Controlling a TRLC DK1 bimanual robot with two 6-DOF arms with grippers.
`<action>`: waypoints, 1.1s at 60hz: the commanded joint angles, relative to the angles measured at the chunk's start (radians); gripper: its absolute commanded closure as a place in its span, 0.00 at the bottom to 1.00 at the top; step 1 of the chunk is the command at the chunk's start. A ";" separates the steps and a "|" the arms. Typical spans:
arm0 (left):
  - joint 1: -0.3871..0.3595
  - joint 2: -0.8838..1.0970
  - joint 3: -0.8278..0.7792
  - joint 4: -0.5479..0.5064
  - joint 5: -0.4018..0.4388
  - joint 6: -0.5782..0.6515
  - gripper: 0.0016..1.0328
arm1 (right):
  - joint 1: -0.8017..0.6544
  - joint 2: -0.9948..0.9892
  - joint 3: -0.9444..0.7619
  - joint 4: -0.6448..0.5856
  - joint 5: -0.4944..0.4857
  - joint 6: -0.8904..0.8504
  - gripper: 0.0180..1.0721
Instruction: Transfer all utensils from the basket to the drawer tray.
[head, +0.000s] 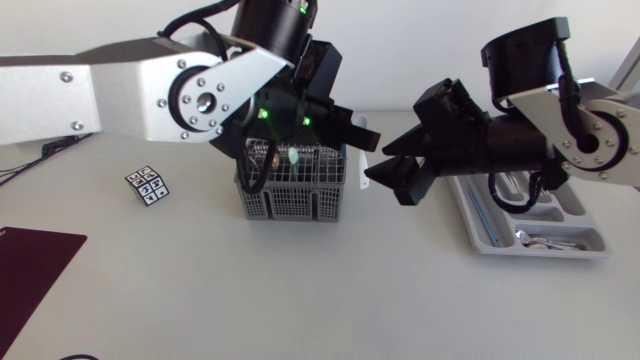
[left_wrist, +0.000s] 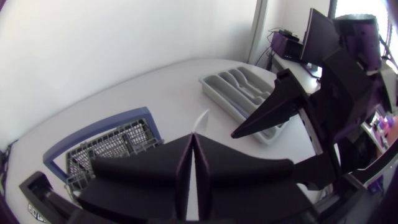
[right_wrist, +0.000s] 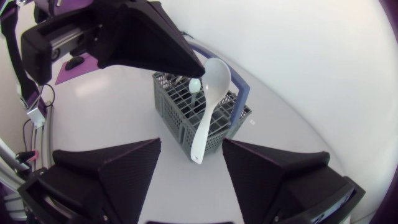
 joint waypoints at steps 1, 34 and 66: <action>0.023 0.004 0.045 -0.022 0.040 -0.056 0.97 | 0.026 0.047 0.033 0.031 0.031 0.067 0.31; 0.061 0.004 0.053 -0.049 0.152 -0.101 0.97 | 0.060 0.129 0.099 0.099 0.077 0.153 0.88; 0.078 -0.045 0.045 -0.036 0.155 -0.093 0.47 | 0.049 0.124 0.071 0.025 0.032 0.101 0.95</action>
